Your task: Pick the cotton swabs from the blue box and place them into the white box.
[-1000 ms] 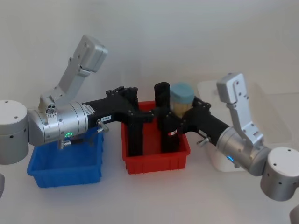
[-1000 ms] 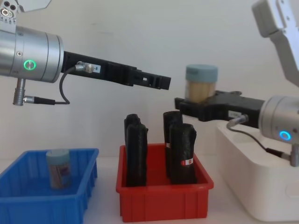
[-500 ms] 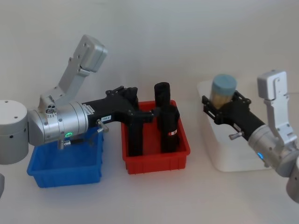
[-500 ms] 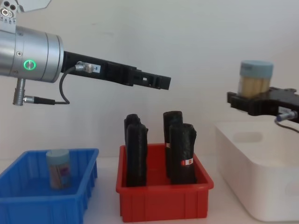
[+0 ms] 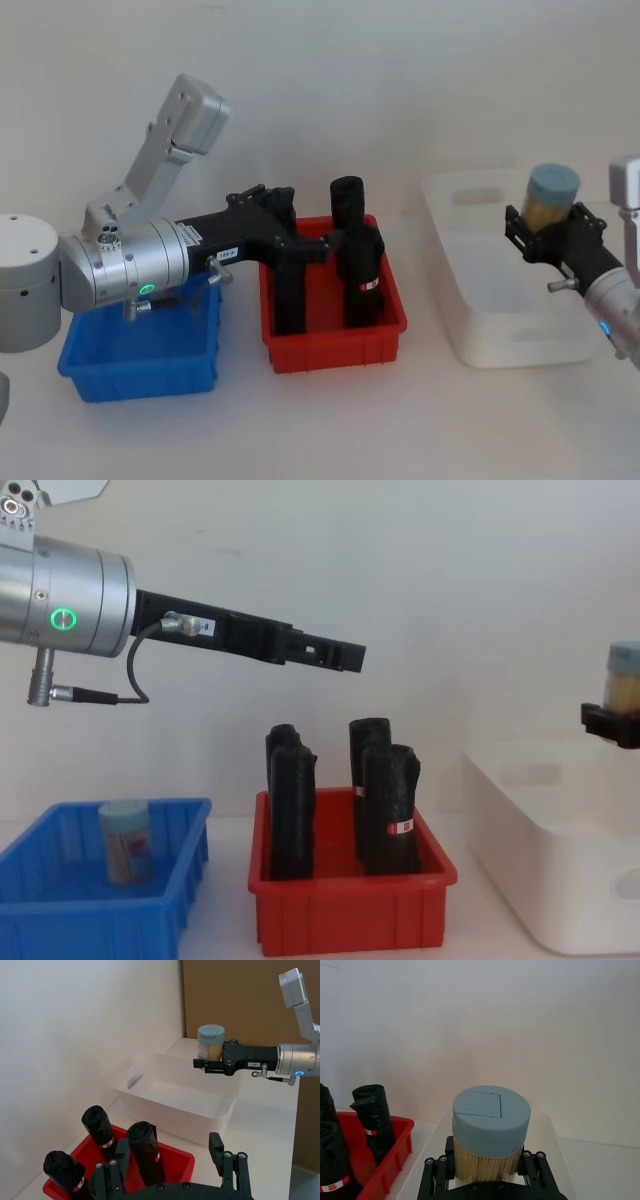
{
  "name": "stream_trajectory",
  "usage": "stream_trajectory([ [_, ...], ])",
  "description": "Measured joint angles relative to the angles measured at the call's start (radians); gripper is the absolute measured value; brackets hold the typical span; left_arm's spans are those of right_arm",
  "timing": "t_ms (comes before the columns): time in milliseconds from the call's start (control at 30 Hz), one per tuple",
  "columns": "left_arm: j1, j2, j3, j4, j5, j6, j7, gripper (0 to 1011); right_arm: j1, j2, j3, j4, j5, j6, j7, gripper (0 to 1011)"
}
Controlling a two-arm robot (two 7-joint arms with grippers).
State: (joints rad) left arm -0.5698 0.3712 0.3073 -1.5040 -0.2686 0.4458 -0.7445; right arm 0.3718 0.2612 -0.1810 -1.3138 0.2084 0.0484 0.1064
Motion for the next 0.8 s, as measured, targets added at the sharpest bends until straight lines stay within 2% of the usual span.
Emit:
stream_trajectory([
  [200, 0.0, 0.0, 0.0, 0.0, 0.0, 0.0, 0.0, 1004, 0.029, 0.0, 0.007, 0.061, 0.0, 0.018, 0.001, 647],
  [467, 0.0, 0.0, 0.0, 0.0, 0.0, 0.0, 0.0, 1004, 0.077, -0.009, 0.007, 0.162, -0.006, 0.035, 0.032, 647],
  [667, 0.0, 0.0, 0.0, 0.0, 0.0, 0.0, 0.0, 1004, 0.102, -0.015, 0.004, 0.213, -0.011, 0.042, 0.051, 649],
  [733, 0.0, 0.0, 0.0, 0.0, 0.0, 0.0, 0.0, 1004, 0.106, -0.017, 0.003, 0.222, -0.012, 0.042, 0.054, 667],
  [800, 0.0, 0.0, 0.0, 0.0, 0.0, 0.0, 0.0, 1004, 0.11, -0.018, 0.003, 0.231, -0.013, 0.043, 0.058, 743],
])
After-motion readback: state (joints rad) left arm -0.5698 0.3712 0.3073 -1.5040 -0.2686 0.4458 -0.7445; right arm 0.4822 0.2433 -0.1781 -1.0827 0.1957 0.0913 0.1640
